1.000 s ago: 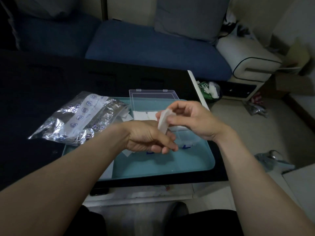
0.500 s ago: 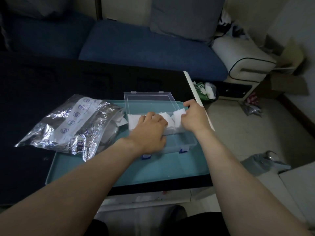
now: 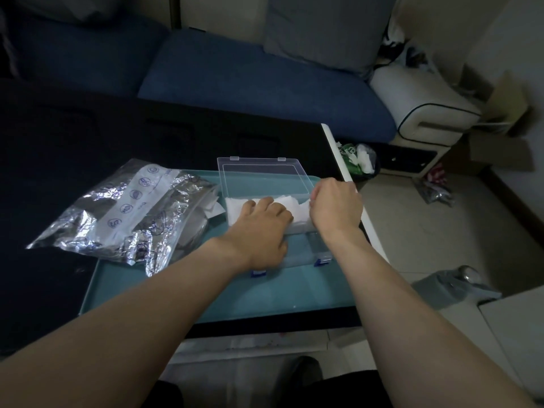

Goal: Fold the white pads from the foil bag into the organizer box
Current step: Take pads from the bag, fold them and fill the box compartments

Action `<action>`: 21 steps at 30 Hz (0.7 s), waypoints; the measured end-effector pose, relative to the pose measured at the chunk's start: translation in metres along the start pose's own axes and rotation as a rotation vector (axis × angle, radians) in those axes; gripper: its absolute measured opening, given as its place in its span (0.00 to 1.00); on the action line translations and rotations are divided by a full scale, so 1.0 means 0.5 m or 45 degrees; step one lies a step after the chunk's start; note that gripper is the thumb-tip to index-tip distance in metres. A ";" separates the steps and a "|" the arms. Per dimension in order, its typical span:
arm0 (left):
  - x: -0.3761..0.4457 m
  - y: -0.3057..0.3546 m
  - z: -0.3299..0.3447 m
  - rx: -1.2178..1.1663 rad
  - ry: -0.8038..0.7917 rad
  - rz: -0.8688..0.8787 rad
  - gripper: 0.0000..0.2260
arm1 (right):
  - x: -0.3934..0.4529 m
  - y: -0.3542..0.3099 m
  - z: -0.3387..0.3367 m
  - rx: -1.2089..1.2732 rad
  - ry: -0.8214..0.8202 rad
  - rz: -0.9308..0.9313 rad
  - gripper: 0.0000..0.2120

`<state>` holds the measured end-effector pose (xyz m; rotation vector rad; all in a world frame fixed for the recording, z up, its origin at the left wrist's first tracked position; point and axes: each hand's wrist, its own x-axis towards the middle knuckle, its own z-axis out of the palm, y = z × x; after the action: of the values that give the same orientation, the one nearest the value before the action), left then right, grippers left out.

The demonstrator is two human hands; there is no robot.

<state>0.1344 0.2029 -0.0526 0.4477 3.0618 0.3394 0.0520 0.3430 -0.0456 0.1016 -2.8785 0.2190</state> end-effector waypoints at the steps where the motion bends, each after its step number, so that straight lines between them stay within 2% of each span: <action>1: -0.003 -0.001 -0.002 -0.008 0.009 0.004 0.21 | 0.003 0.007 0.003 0.016 -0.025 0.011 0.07; 5: -0.017 -0.009 -0.013 -0.069 0.070 0.002 0.22 | 0.017 0.044 0.006 0.228 -0.281 0.017 0.07; 6: -0.022 -0.014 -0.016 -0.085 0.099 -0.002 0.22 | 0.018 0.049 0.006 0.263 -0.290 -0.016 0.08; 9: -0.031 -0.029 -0.028 -0.144 0.266 -0.011 0.20 | 0.015 0.057 0.015 0.383 -0.259 0.046 0.13; 12: -0.039 -0.037 -0.049 -0.179 0.523 -0.129 0.19 | 0.015 0.073 0.046 0.482 -0.308 0.060 0.18; 14: -0.045 -0.054 -0.062 -0.166 0.678 -0.248 0.18 | 0.017 0.076 0.046 0.504 -0.268 0.001 0.16; 16: -0.057 -0.078 -0.071 -0.088 0.759 -0.382 0.18 | 0.009 0.064 0.021 0.613 -0.138 -0.064 0.12; 18: -0.071 -0.100 -0.082 0.012 0.720 -0.539 0.18 | 0.003 0.043 -0.012 0.734 0.062 -0.136 0.10; 19: -0.078 -0.109 -0.087 0.055 0.637 -0.619 0.19 | -0.002 0.025 -0.033 0.780 0.120 -0.182 0.10; 21: -0.094 -0.132 -0.090 0.105 0.421 -0.734 0.22 | -0.022 -0.024 -0.069 0.867 0.021 -0.335 0.10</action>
<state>0.1582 0.1180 -0.0234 -0.5437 3.3284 0.2810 0.0723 0.3369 -0.0138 0.5862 -2.6037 1.1180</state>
